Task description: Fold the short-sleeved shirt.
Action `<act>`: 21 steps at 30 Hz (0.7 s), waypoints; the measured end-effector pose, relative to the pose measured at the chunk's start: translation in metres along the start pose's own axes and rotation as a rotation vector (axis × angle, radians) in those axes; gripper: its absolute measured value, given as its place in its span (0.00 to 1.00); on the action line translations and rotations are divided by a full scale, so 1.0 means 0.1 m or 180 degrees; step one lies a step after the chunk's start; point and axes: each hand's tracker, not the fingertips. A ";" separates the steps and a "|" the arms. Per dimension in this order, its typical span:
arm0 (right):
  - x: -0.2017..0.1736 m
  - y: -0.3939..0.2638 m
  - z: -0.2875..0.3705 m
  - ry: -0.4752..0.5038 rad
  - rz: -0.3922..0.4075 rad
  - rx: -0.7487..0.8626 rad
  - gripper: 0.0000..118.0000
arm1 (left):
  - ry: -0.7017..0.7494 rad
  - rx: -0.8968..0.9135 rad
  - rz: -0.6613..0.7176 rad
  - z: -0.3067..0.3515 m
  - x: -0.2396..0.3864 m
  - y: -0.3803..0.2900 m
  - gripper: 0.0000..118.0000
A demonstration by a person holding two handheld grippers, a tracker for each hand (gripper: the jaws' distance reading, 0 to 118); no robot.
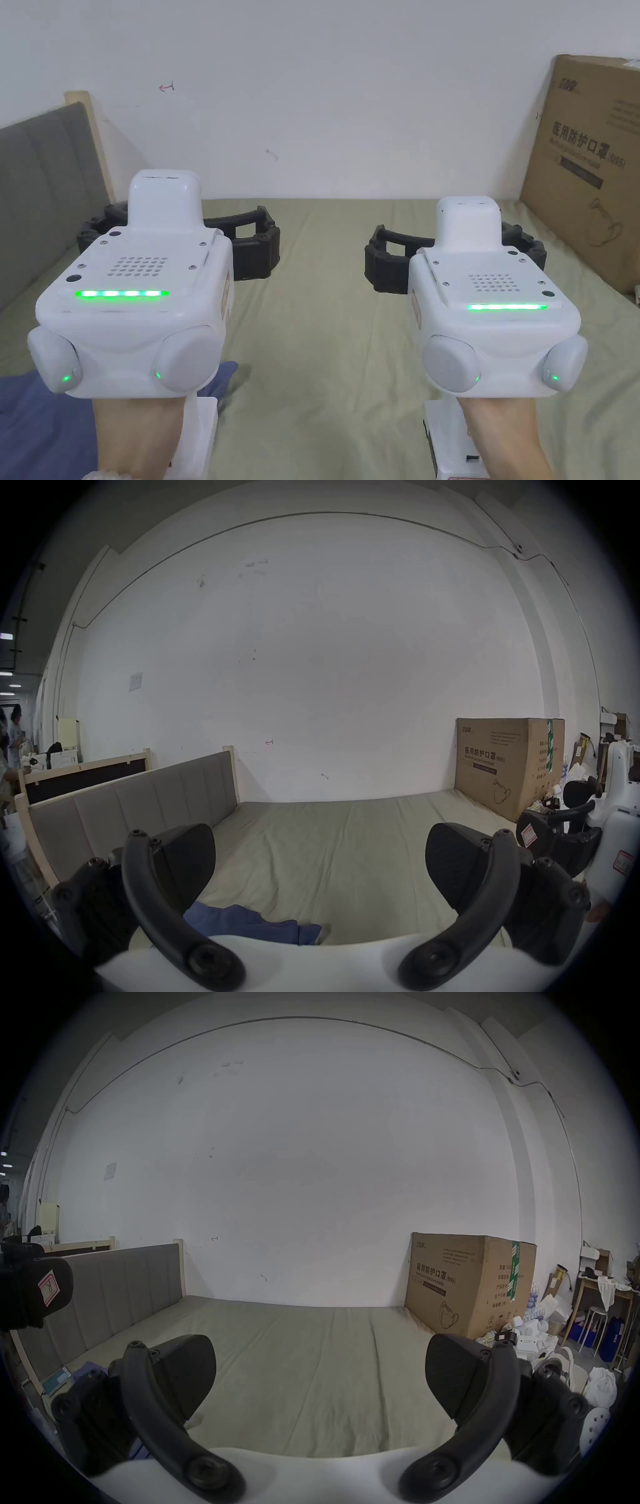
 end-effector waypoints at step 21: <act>0.05 0.00 0.02 -0.0067 -0.0019 0.0115 1.00 | 0.0025 0.0025 0.0010 0.01 -0.03 -0.02 1.00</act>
